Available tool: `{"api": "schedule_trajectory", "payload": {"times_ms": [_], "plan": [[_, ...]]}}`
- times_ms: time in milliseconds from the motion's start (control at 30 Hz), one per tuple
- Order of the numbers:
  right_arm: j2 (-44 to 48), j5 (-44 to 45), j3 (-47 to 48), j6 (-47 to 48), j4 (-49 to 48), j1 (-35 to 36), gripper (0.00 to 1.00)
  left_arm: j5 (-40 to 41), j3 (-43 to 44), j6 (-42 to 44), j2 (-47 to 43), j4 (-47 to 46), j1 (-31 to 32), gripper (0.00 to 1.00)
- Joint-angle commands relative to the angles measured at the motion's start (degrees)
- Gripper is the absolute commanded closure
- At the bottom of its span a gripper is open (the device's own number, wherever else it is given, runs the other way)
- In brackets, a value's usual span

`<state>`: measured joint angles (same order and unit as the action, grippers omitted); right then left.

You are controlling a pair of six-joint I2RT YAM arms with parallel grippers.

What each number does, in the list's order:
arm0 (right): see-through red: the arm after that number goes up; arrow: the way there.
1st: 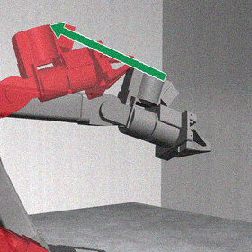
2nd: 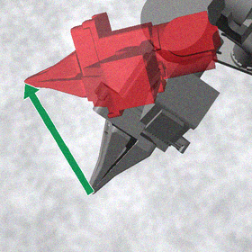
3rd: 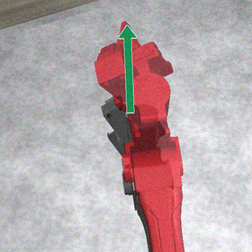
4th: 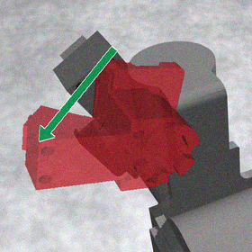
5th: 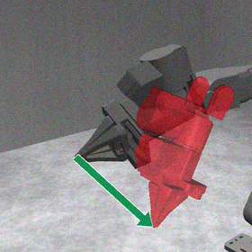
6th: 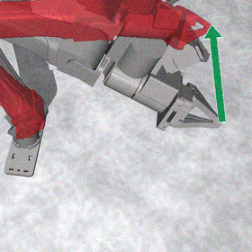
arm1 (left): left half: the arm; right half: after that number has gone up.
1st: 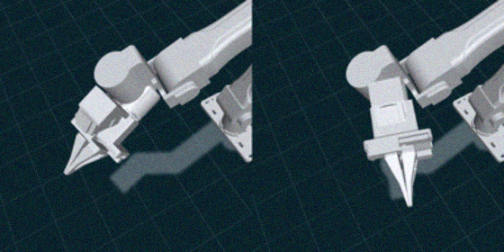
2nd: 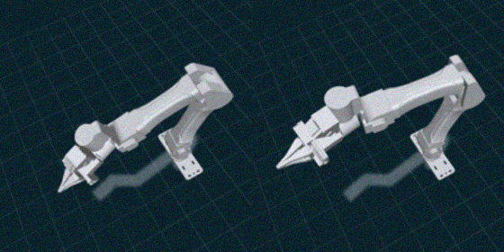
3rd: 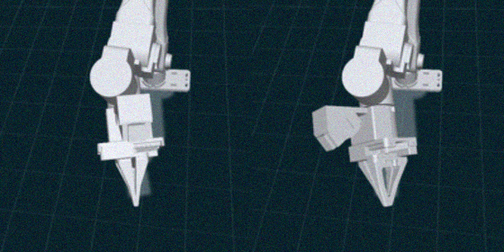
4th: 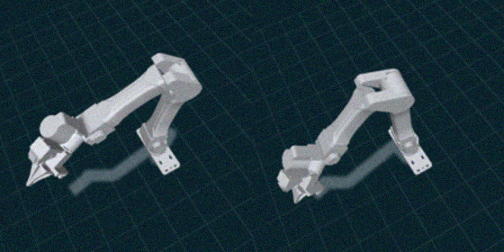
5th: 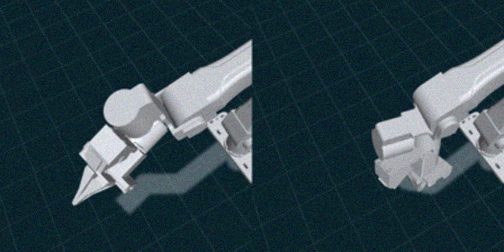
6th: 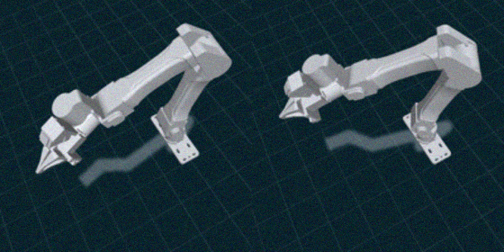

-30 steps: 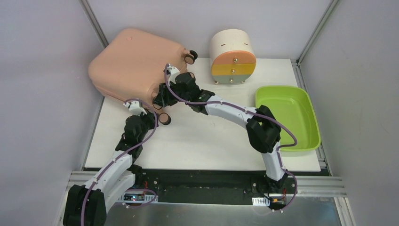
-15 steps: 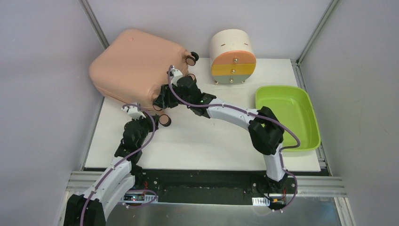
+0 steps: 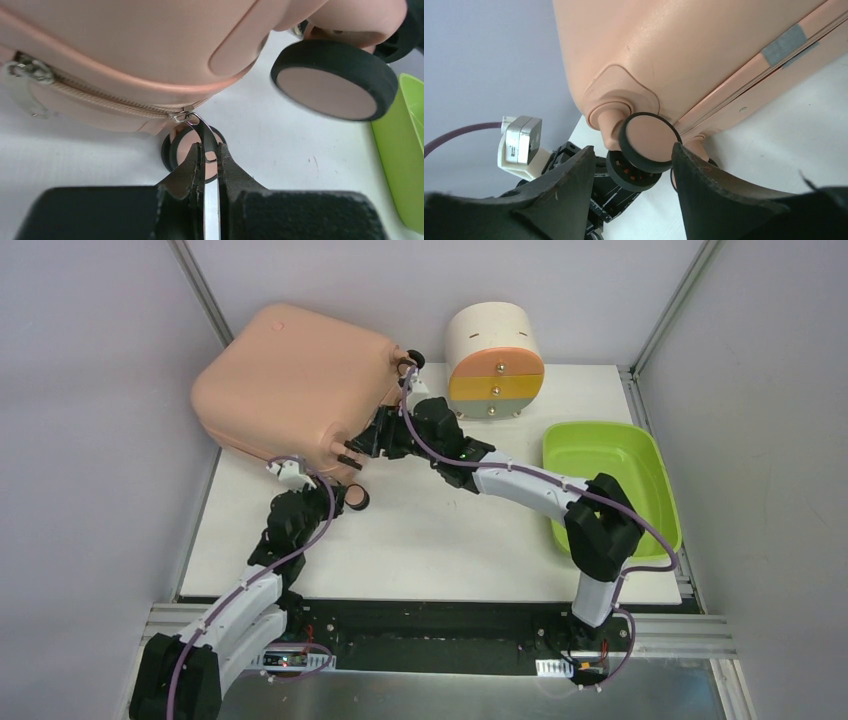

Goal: Open, take out, and arrange the luggage

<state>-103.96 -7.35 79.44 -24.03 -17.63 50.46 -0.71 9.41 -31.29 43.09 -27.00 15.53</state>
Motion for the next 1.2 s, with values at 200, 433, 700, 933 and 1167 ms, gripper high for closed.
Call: {"api": "schedule_trajectory", "payload": {"times_ms": [200, 433, 700, 933, 1167], "plan": [[-5.24, -3.74, 9.87, 2.01, 4.48, 0.51, 0.30, -5.01, 4.75, -0.97, 4.51, -0.39, 5.04, 1.00], [-7.74, -6.20, 14.10, 2.58, 9.48, 0.52, 0.56, -3.16, 4.66, -0.62, 5.10, -0.67, 7.18, 1.00], [-7.02, -7.71, 13.69, 3.05, 9.98, 0.40, 0.58, -5.81, 4.94, 1.29, 4.00, -1.04, 7.42, 1.00], [1.73, -4.88, 3.89, 0.65, 4.66, -1.98, 0.23, -4.39, 3.08, 0.48, -3.70, 2.09, 7.41, 0.66], [9.05, -4.03, -9.13, 0.81, -2.50, -3.40, 0.21, 3.39, 8.50, 2.28, -12.83, 18.34, 7.39, 0.55]]}}
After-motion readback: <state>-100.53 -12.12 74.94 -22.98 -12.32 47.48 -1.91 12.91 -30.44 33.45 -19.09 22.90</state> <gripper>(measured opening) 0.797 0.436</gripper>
